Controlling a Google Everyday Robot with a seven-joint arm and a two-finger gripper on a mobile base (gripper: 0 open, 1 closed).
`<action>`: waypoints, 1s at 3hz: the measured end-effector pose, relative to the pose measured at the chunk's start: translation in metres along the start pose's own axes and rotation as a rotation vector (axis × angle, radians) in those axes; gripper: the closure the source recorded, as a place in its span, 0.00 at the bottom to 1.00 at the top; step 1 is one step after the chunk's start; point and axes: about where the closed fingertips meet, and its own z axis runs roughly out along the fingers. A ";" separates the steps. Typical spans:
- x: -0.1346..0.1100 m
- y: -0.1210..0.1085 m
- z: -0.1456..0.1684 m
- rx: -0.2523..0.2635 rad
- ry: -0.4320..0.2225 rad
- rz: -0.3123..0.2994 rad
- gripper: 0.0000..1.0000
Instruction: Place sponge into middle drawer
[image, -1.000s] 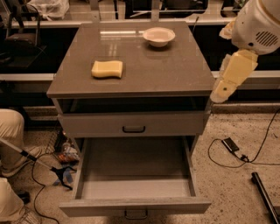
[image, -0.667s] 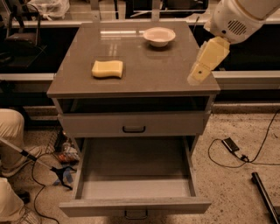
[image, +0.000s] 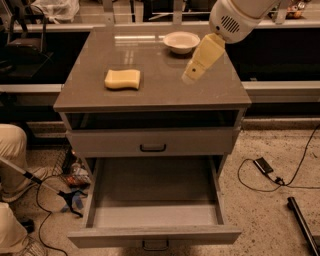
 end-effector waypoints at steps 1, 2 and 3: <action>0.000 0.000 0.000 0.000 0.000 0.000 0.00; -0.015 0.001 0.035 -0.026 -0.029 0.011 0.00; -0.051 -0.006 0.098 -0.046 -0.099 0.041 0.00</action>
Offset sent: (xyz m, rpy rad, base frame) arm 0.0512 0.0596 -0.0577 0.1027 0.0229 0.0208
